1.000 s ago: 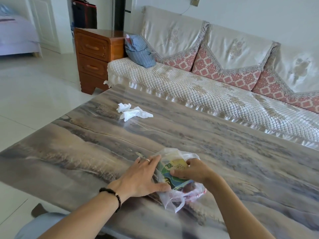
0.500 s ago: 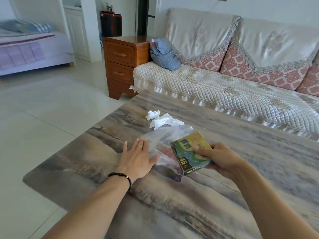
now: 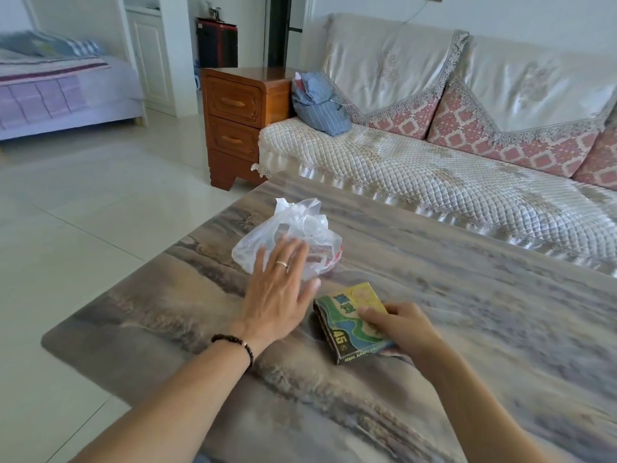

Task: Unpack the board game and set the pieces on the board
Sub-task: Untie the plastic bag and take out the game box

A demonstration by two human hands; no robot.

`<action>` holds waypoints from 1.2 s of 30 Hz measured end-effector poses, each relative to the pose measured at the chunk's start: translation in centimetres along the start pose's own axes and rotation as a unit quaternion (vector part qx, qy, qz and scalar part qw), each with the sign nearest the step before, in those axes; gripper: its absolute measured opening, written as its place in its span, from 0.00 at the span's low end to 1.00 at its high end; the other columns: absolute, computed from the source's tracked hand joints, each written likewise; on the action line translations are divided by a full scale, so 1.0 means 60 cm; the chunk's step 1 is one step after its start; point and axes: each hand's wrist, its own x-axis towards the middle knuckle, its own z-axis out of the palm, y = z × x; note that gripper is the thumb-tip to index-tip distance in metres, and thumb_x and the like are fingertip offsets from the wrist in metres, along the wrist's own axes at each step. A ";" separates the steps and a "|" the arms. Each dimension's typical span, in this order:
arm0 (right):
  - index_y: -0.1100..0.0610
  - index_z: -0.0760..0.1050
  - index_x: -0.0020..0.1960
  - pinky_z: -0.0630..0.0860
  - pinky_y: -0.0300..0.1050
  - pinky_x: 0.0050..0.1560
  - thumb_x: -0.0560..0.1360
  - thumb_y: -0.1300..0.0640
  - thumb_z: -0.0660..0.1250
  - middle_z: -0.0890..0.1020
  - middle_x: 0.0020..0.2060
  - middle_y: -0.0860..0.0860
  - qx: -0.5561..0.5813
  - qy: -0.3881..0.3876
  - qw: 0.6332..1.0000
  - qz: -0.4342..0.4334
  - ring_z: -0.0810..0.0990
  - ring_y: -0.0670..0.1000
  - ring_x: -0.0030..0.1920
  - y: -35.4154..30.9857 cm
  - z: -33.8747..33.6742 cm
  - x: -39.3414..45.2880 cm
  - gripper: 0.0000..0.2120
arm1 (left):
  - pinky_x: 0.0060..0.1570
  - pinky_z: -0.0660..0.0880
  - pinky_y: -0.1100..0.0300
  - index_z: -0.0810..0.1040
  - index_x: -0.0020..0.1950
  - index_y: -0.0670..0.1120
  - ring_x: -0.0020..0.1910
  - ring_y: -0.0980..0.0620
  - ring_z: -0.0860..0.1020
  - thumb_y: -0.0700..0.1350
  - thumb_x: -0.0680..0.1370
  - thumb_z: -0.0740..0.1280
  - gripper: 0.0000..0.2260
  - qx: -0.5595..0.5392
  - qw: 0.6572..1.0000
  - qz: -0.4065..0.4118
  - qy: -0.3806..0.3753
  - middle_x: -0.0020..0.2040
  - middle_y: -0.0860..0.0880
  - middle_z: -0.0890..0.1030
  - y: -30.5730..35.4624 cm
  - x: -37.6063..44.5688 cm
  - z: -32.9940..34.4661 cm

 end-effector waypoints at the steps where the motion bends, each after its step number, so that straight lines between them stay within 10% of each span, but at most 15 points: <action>1: 0.62 0.81 0.44 0.81 0.46 0.35 0.69 0.45 0.73 0.85 0.35 0.55 -0.065 0.023 0.998 0.007 0.84 0.54 0.35 0.004 -0.007 -0.009 0.18 | 0.71 0.60 0.40 0.63 0.74 0.41 0.75 0.45 0.59 0.57 0.81 0.53 0.27 -0.041 0.999 0.030 -0.008 0.74 0.43 0.65 0.019 -0.013 -0.008; 6: 0.62 0.80 0.36 0.73 0.40 0.27 0.69 0.34 0.67 0.82 0.27 0.55 -0.279 -0.033 0.958 0.061 0.76 0.51 0.23 0.017 -0.033 -0.074 0.29 | 0.72 0.55 0.59 0.50 0.78 0.49 0.75 0.54 0.56 0.71 0.75 0.49 0.39 -0.133 0.969 0.033 -0.207 0.78 0.50 0.55 0.085 -0.090 -0.050; 10: 0.53 0.77 0.52 0.77 0.47 0.46 0.70 0.33 0.64 0.82 0.46 0.49 -0.346 0.120 0.924 -0.108 0.80 0.50 0.46 0.030 -0.052 -0.099 0.25 | 0.73 0.47 0.61 0.42 0.79 0.48 0.75 0.54 0.56 0.75 0.68 0.61 0.52 -0.082 0.964 0.027 -0.252 0.79 0.50 0.55 0.100 -0.127 -0.054; 15: 0.49 0.58 0.74 0.65 0.40 0.63 0.63 0.39 0.74 0.66 0.67 0.45 -0.382 -0.048 0.897 -0.217 0.67 0.45 0.63 0.034 -0.014 -0.121 0.45 | 0.70 0.55 0.61 0.47 0.79 0.47 0.73 0.53 0.62 0.68 0.69 0.68 0.50 -0.114 0.969 -0.001 -0.220 0.76 0.50 0.63 0.104 -0.131 -0.066; 26: 0.45 0.75 0.59 0.72 0.45 0.51 0.64 0.40 0.67 0.79 0.50 0.46 -0.217 -0.040 0.963 -0.156 0.77 0.48 0.51 0.023 -0.036 -0.094 0.25 | 0.59 0.71 0.57 0.49 0.76 0.56 0.65 0.52 0.72 0.71 0.64 0.69 0.49 -0.143 0.966 -0.046 -0.211 0.66 0.55 0.73 0.091 -0.123 -0.052; 30: 0.58 0.68 0.31 0.62 0.47 0.35 0.77 0.42 0.58 0.71 0.28 0.50 -0.193 0.103 0.962 -0.162 0.69 0.52 0.32 0.011 -0.053 -0.075 0.23 | 0.68 0.62 0.58 0.52 0.77 0.58 0.71 0.53 0.64 0.71 0.67 0.65 0.44 -0.110 0.970 -0.009 -0.215 0.72 0.54 0.68 0.092 -0.123 -0.050; 36: 0.54 0.73 0.39 0.74 0.49 0.37 0.79 0.44 0.57 0.76 0.27 0.51 -0.205 0.260 0.919 -0.214 0.80 0.56 0.33 0.015 -0.081 -0.031 0.17 | 0.69 0.48 0.64 0.51 0.78 0.56 0.75 0.55 0.57 0.71 0.70 0.63 0.43 -0.092 0.972 0.014 -0.216 0.75 0.52 0.64 0.096 -0.122 -0.049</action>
